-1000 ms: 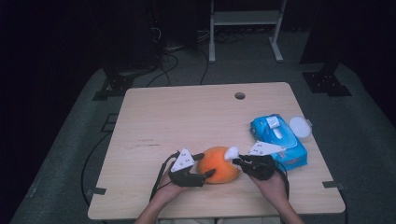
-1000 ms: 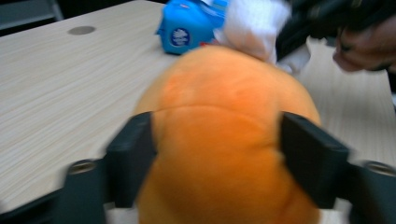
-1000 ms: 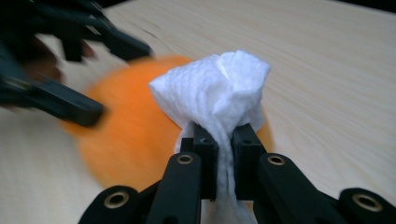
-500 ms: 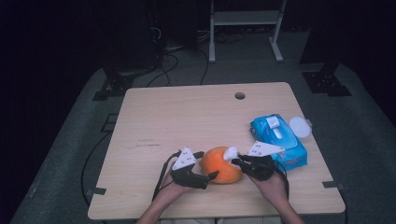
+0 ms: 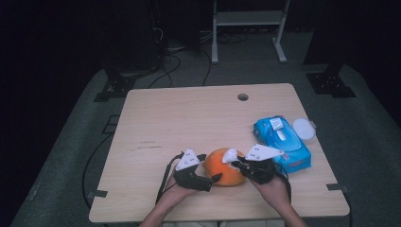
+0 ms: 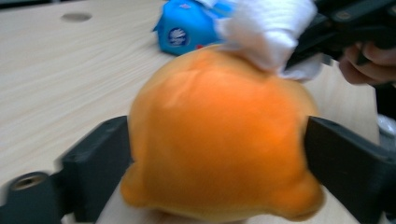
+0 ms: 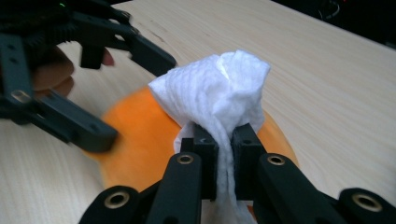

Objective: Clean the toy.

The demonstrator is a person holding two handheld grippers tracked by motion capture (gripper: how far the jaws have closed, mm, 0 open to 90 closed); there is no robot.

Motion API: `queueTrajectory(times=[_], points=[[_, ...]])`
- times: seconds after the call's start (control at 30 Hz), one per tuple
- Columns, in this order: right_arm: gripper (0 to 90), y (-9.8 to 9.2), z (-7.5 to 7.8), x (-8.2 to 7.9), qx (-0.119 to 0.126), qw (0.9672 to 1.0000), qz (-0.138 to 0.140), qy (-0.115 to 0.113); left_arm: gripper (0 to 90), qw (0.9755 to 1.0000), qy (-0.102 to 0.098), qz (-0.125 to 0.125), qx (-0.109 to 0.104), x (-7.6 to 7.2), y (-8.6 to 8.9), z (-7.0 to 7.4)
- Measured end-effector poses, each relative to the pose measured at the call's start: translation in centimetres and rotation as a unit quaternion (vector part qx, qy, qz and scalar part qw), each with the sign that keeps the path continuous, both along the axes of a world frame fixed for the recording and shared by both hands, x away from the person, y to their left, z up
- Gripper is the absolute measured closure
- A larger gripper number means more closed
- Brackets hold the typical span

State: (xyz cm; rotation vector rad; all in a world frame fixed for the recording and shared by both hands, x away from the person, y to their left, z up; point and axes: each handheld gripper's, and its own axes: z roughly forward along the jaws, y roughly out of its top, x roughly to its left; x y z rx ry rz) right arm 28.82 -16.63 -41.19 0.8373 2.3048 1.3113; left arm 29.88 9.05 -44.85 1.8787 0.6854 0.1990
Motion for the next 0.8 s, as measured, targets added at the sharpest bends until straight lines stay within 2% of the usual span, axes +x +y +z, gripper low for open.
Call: queueTrajectory(times=[0.07,0.1,0.17,0.23,0.3,0.33,0.37,0.4,0.5,0.53,0.57,0.6,0.67,0.73,0.8], points=[[82.7,-0.1,0.0,0.0,-0.005,1.0000,-0.003,-0.002,8.6,0.9993,0.036,-0.008,-0.007,0.3,-0.2,-0.5],[82.7,0.2,0.1,-0.2,-0.009,0.9999,-0.004,-0.004,12.7,0.9991,0.039,-0.012,-0.008,0.2,-0.3,-0.7],[82.7,0.7,0.2,-0.5,-0.015,0.9998,-0.002,-0.011,20.7,0.9997,0.018,-0.014,0.005,-0.1,-0.4,-0.4],[82.6,1.2,0.5,-1.0,-0.009,0.9998,0.009,-0.017,27.3,0.9995,-0.016,-0.017,0.021,-0.6,-0.8,0.2],[82.6,1.9,0.9,-1.4,0.013,0.9989,0.042,-0.017,29.1,0.9972,-0.052,-0.028,0.046,-1.1,-1.5,0.7],[82.6,2.3,1.0,-1.6,0.015,0.9983,0.054,-0.015,29.2,0.9956,-0.067,-0.033,0.056,-1.5,-1.9,0.8],[82.6,2.8,1.1,-1.7,0.006,0.9981,0.058,-0.018,29.1,0.9938,-0.079,-0.038,0.069,-1.7,-2.1,0.8],[82.7,3.1,1.1,-1.8,-0.007,0.9980,0.059,-0.022,28.7,0.9930,-0.085,-0.040,0.072,-1.8,-2.2,0.8],[82.8,2.4,1.1,-1.3,-0.018,0.9988,0.041,-0.021,22.3,0.9967,-0.066,-0.028,0.039,-1.4,-1.6,0.5],[82.8,2.1,1.0,-1.1,-0.023,0.9990,0.033,-0.021,16.8,0.9981,-0.052,-0.016,0.030,-1.1,-1.5,0.3],[82.8,1.7,0.9,-1.0,-0.017,0.9993,0.029,-0.016,9.5,0.9991,-0.037,-0.004,0.021,-0.8,-1.4,0.1],[82.8,1.5,0.8,-0.9,-0.010,0.9995,0.026,-0.013,5.9,0.9998,-0.018,0.002,0.009,-0.4,-1.4,-0.3],[82.8,1.5,0.8,-0.9,-0.015,0.9995,0.022,-0.015,5.9,0.9999,0.016,-0.004,-0.003,0.1,-1.4,-0.9],[82.8,1.8,0.8,-1.1,-0.020,0.9994,0.024,-0.017,9.7,0.9998,0.016,-0.013,0.007,0.0,-1.6,-1.0],[82.7,2.4,0.8,-1.4,-0.022,0.9991,0.031,-0.018,19.8,0.9995,-0.008,-0.020,0.024,-0.4,-1.9,-0.6]])
